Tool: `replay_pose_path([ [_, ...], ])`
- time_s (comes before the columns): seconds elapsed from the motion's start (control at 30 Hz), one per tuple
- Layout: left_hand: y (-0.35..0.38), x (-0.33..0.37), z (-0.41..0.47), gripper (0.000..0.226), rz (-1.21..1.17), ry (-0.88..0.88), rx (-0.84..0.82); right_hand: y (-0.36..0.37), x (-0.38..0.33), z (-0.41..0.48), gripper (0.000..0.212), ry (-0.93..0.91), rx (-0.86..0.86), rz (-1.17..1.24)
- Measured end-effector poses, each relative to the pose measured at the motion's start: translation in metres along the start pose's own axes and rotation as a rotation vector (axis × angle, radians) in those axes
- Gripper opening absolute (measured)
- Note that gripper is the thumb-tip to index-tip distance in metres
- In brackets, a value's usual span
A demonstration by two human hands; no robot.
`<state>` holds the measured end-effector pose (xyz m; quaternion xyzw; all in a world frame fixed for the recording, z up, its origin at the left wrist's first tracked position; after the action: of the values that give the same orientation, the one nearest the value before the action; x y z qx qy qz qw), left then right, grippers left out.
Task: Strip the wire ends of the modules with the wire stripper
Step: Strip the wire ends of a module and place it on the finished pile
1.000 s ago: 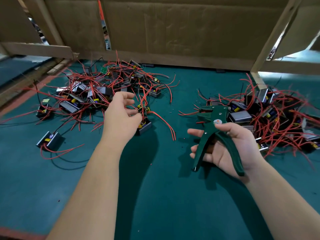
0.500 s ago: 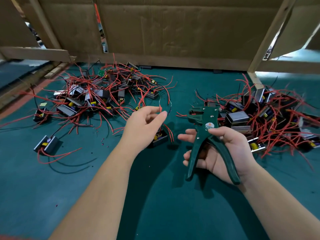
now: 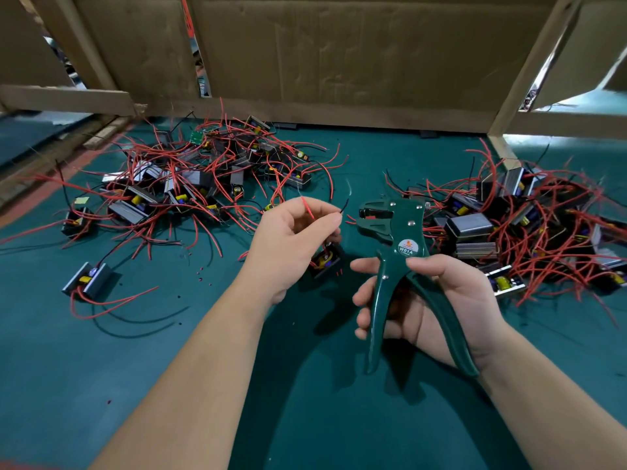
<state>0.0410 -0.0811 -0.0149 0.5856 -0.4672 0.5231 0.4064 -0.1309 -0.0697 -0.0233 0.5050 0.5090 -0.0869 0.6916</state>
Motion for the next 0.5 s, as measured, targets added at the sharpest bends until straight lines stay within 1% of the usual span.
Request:
replay_pose_path([
  [0.1, 0.005, 0.004, -0.005, 0.026, -0.033, 0.018, -0.096, 0.003, -0.002, -0.004, 0.058, 0.0, -0.099, 0.053],
  [0.27, 0.009, 0.01, -0.013, 0.018, -0.088, 0.038, -0.156, 0.006, -0.006, -0.01, 0.053, 0.015, -0.193, 0.084],
  [0.4, 0.009, 0.013, -0.015, 0.021, -0.092, 0.047, -0.151, 0.007, -0.006, -0.011, 0.046, 0.021, -0.195, 0.043],
  [0.5, 0.007, 0.015, -0.017, 0.025, -0.039, 0.102, -0.121, 0.005, -0.005, -0.012, 0.051, 0.004, -0.171, -0.028],
])
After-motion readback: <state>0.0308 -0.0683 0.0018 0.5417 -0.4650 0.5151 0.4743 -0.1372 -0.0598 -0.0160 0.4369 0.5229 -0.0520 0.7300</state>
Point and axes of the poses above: each hand's wrist, its own z-axis towards the middle knuckle, its own y-axis out of the palm, x = y × z, the point moved 3 cm from there along z, towards the middle knuckle, and after that the axes turned 15 degrees about -y, right-handed, at the moved point
